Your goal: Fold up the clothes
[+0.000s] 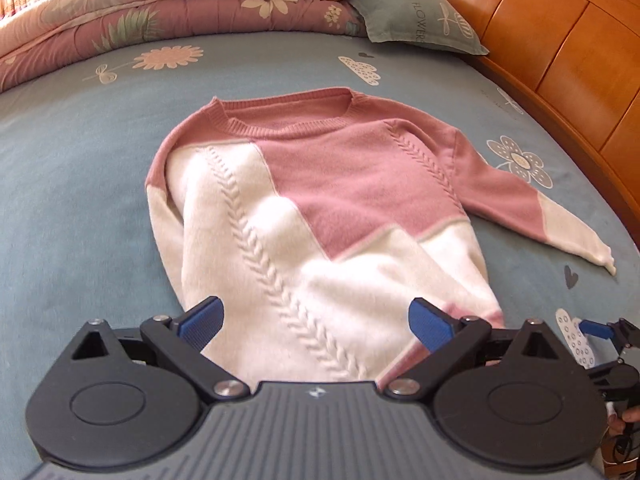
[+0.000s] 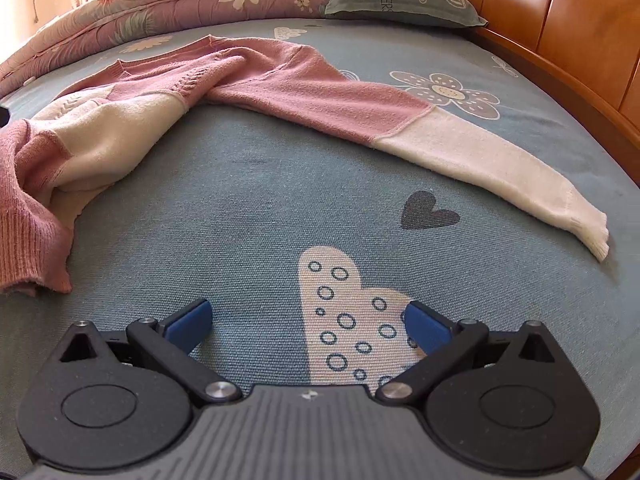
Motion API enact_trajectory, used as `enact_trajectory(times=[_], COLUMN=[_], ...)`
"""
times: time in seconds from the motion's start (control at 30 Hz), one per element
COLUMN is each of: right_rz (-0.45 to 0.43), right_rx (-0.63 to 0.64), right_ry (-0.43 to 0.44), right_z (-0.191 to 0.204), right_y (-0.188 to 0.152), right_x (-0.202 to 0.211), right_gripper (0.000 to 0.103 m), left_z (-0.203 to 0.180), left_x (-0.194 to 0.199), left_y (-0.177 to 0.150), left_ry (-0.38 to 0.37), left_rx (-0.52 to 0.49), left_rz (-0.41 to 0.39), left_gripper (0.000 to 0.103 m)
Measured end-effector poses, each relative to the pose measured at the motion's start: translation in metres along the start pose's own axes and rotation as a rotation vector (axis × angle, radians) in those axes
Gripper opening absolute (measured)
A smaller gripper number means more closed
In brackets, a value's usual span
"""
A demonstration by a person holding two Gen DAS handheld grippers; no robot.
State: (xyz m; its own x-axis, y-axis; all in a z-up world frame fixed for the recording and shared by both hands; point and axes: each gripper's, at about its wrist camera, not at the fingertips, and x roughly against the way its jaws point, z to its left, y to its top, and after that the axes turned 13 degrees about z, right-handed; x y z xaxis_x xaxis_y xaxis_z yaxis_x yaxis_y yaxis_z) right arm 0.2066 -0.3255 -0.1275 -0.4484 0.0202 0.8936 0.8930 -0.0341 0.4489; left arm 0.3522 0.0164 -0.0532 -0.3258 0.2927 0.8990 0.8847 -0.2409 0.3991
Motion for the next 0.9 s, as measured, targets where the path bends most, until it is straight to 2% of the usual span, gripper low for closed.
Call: enact_trajectory(times=[0.17,0.33,0.43,0.57,0.6,0.73,0.9], right_rz=[-0.037,-0.079,-0.116,-0.121,-0.122,-0.138,-0.153], right_rx=[-0.013,-0.009,-0.008,-0.010,-0.010,-0.013,-0.017], right_ry=[-0.014,-0.017,-0.017,-0.017,-0.017,-0.022,-0.023], right_z=[0.002,0.002,0.001,0.001,0.001,0.003,0.002], right_y=[-0.005,-0.012,-0.018,-0.018,-0.018,-0.020,-0.022], right_x=[0.000,0.000,0.000,0.000,0.000,0.000,0.000], right_gripper=[0.103,0.103,0.103,0.103,0.103,0.103,0.103], left_z=[0.003,0.020,0.029,0.031,0.028,0.008,-0.028], left_x=[-0.007,-0.030,-0.034,-0.033,-0.031,-0.023,-0.037], left_y=[-0.072,-0.099,-0.099,-0.084,-0.080,-0.055,-0.022], left_ry=[-0.023,-0.076,-0.124,-0.273,-0.284,-0.375,-0.389], left_rx=[0.057,0.199,0.249,0.302,0.304,0.256,0.184], left_rz=[-0.033,-0.022,-0.065,-0.075,-0.088,-0.150,-0.151], left_gripper=[0.098,0.098,0.098,0.098,0.098,0.098,0.098])
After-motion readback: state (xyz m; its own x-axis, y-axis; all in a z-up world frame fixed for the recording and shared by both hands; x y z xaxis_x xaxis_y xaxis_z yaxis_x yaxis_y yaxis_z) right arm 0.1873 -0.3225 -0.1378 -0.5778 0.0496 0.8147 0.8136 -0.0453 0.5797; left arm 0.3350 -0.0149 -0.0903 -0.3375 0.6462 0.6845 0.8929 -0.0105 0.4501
